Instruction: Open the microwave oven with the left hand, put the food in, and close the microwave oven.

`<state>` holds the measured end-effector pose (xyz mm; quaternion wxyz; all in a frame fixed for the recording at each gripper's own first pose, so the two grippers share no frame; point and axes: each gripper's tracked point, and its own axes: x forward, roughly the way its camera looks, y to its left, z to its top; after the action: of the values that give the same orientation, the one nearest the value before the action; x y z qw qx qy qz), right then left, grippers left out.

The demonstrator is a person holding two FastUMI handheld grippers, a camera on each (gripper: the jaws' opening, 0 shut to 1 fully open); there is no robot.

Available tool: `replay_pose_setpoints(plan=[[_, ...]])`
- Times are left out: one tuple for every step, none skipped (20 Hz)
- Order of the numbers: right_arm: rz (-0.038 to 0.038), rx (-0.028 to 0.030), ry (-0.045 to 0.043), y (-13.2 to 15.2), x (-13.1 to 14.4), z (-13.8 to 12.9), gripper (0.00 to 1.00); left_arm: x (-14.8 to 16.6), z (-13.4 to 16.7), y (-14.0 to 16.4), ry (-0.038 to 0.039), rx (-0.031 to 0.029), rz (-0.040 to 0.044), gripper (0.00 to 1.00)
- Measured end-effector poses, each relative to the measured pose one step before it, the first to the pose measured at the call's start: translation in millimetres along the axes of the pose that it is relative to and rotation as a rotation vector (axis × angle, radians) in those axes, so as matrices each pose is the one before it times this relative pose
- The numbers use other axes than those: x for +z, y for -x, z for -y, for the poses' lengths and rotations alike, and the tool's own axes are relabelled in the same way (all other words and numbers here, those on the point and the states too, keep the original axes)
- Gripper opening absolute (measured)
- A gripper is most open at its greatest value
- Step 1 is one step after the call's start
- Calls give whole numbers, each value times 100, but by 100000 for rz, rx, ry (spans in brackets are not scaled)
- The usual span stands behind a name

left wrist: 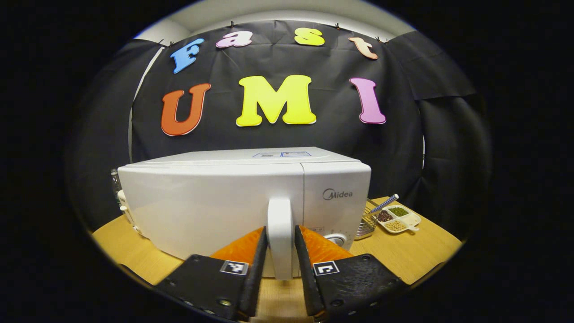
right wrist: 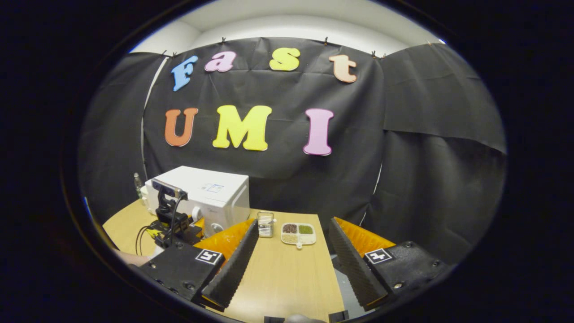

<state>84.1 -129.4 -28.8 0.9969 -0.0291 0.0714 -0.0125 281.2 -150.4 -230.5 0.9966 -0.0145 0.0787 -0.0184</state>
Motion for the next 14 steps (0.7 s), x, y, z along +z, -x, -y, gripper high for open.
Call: replay_pose_setpoints(plan=[[-24,631,-135,-47,-44,-183,91,351,163,220,-42,93,-190,26],[-138,577,269,-117,127,-176,100,-8,-218,141,-698,591,-285,26],[-278,344,384,-161,-106,-114,100,126,-99,227,-719,796,209,26],[-5,398,52,-25,213,-150,100,-32,-92,23,-453,517,311,21],[631,752,-23,100,212,-312,92,22,3,201,399,-305,-341,21],[509,766,595,174,273,-384,92,20,-22,-158,258,-479,273,16],[199,310,983,104,-6,-209,91,76,-70,101,-93,221,-230,16],[245,158,891,186,90,-87,91,3,-23,-30,-221,-198,172,11],[45,126,654,74,34,2,100,59,-5,75,-435,-375,-337,11],[177,-207,532,215,215,-58,95,-171,-14,51,-70,-421,-201,11],[77,-273,327,52,-22,64,96,12,7,46,88,-432,-101,11],[111,-229,34,126,169,-49,96,54,-59,22,192,-377,-330,11],[6,-21,104,139,34,-53,100,16,8,-4,53,-189,-219,11],[208,-262,259,187,126,-84,96,31,25,98,-425,-440,-285,11]])
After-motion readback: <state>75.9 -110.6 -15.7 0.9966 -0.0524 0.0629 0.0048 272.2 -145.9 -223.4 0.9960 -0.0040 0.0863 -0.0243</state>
